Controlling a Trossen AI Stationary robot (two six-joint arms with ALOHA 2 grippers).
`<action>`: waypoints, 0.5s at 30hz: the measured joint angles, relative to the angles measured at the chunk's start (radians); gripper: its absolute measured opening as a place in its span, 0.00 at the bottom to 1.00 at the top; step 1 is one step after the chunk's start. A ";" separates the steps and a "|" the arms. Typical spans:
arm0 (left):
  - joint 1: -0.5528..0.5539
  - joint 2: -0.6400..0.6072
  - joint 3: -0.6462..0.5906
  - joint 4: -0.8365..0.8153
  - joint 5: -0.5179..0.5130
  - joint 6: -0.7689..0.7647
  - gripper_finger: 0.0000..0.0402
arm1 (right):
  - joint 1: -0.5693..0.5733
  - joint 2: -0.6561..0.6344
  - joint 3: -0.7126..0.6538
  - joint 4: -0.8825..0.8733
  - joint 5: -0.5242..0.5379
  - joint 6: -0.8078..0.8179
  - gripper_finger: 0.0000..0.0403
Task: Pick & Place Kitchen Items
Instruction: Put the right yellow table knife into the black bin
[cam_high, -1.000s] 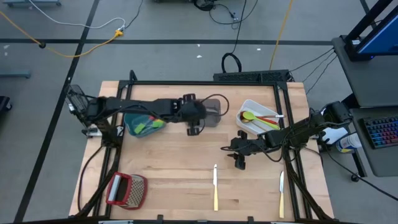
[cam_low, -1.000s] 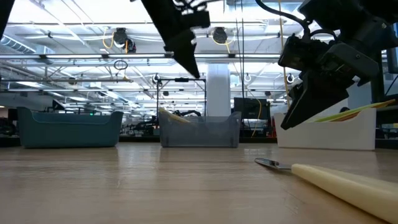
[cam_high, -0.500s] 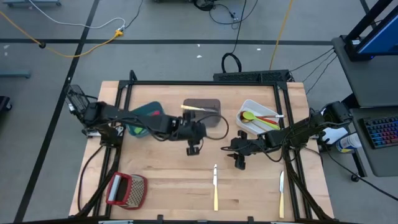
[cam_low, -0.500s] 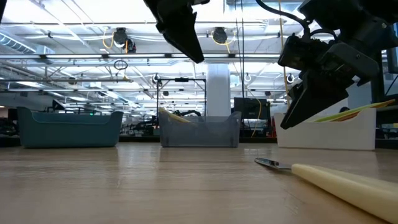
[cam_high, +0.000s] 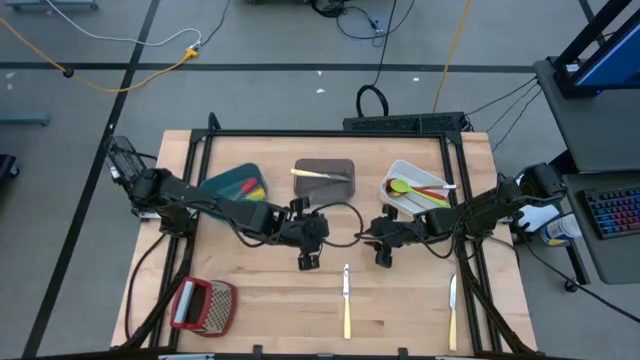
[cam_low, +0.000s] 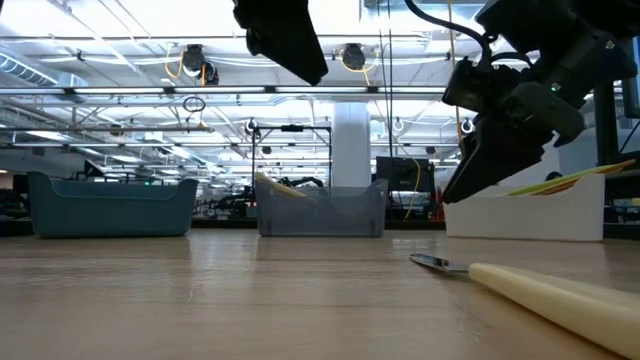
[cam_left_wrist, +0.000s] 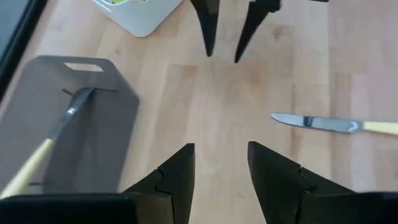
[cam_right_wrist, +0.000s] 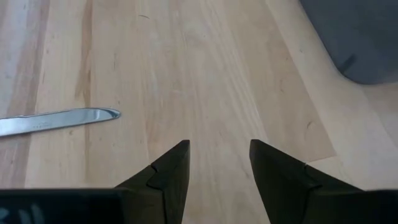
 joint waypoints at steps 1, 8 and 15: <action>-0.006 0.000 0.000 0.000 0.000 -0.019 0.38 | 0.000 0.000 0.000 0.000 0.000 0.000 0.40; -0.042 0.000 0.000 0.026 0.000 -0.219 0.38 | 0.000 0.000 0.000 0.000 -0.001 -0.001 0.40; -0.077 0.000 0.000 0.027 -0.002 -0.300 0.38 | 0.000 0.000 0.000 0.000 -0.002 0.000 0.40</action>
